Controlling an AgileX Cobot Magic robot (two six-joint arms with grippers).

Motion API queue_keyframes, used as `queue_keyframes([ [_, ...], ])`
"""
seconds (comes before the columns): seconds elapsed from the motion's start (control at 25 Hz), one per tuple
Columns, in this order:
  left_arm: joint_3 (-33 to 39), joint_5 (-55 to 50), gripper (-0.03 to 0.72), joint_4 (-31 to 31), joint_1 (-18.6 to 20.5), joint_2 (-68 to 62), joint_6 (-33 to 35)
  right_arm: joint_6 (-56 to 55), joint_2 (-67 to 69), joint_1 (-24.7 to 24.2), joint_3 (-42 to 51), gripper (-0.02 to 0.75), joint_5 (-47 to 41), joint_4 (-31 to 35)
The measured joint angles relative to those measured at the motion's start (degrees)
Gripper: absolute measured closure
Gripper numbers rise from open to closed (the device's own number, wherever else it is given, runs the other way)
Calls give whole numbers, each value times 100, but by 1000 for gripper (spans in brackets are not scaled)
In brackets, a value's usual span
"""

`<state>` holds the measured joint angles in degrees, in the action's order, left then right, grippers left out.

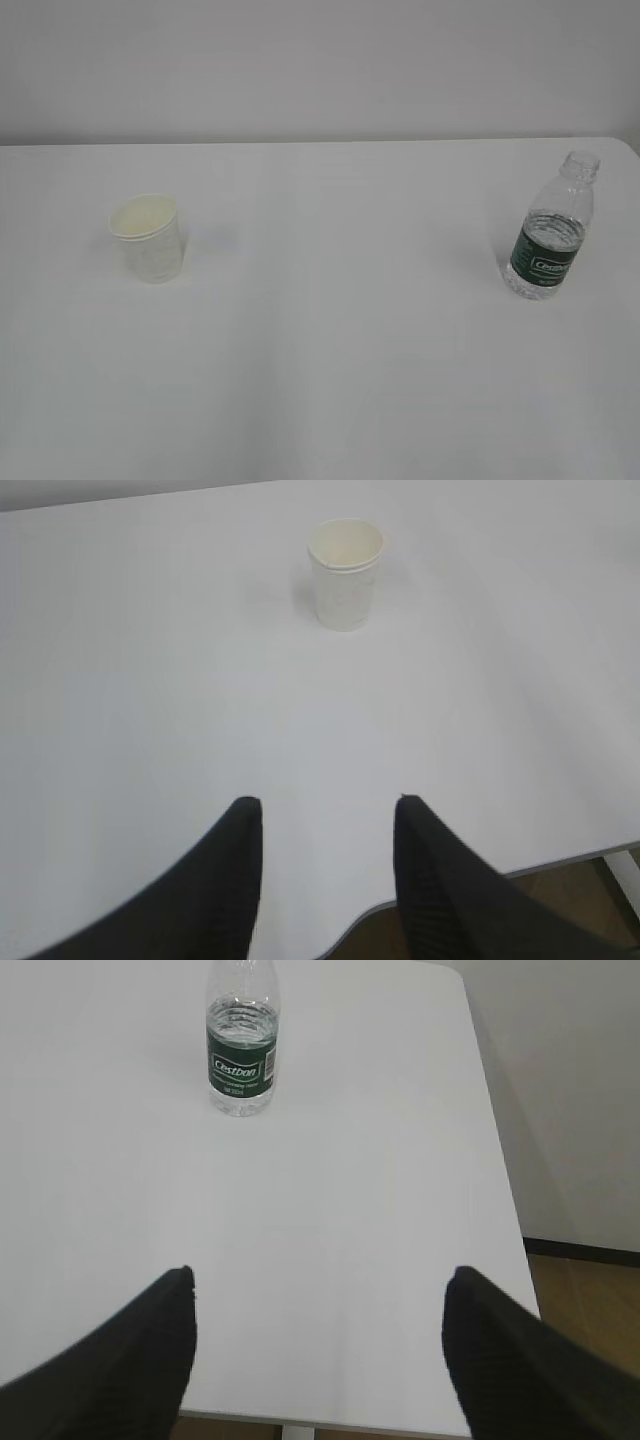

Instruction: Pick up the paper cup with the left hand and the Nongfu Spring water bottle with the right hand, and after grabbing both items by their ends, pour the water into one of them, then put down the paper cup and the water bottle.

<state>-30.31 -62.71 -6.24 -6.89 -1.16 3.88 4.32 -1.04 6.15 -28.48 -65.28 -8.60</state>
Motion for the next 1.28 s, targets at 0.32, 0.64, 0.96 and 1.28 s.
queue_keyframes([
  [0.32,0,0,225,-4,0,0,0,0,0,0,0,153,0,-19],
  [0.64,0,0,124,-13,0,0,0,0,0,0,0,153,10,-55],
  [0.96,0,0,73,-13,0,-127,0,0,0,0,-10,153,81,-65],
  [1.28,-632,905,85,-180,0,-1138,0,0,101,0,-18,153,85,-28],
])
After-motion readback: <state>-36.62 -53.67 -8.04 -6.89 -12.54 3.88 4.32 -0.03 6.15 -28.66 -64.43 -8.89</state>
